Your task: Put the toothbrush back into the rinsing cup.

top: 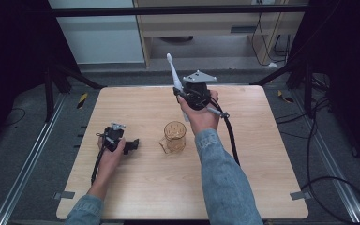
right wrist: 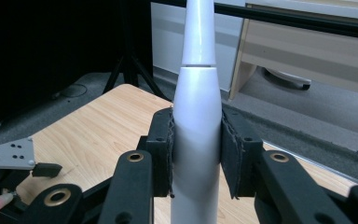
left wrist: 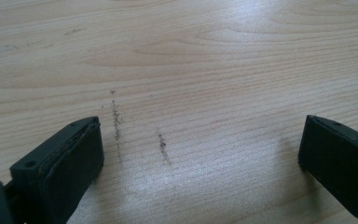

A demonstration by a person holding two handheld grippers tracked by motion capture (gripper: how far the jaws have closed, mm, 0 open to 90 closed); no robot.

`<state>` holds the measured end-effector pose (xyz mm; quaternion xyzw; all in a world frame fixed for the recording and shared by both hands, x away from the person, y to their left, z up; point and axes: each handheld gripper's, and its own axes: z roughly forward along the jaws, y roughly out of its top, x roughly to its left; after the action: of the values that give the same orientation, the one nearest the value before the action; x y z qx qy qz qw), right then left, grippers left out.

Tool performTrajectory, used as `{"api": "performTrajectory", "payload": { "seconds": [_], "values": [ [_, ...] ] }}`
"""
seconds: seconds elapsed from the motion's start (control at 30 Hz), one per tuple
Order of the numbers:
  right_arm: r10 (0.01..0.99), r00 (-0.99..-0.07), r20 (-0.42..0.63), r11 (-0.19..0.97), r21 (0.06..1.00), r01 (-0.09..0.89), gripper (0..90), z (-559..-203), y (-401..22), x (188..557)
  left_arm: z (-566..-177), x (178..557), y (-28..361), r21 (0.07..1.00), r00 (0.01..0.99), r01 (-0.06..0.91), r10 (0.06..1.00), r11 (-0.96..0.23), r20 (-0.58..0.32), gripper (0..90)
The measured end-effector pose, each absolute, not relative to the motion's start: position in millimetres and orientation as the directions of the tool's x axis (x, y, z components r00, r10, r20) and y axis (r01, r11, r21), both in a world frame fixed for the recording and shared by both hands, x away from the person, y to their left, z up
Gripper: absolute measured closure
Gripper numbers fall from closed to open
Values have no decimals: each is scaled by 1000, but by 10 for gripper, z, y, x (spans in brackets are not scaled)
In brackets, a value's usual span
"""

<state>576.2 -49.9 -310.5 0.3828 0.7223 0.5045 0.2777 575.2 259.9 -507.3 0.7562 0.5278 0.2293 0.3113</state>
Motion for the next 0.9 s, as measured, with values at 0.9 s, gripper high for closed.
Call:
{"api": "performTrajectory", "payload": {
  "seconds": [0.9],
  "values": [
    [820, -572, 7, 169, 952, 254, 669, -3298, -397, 5649, -5073, 5755, 2596, 713, 340, 655, 940, -250, 18, 0]
  ]
}}
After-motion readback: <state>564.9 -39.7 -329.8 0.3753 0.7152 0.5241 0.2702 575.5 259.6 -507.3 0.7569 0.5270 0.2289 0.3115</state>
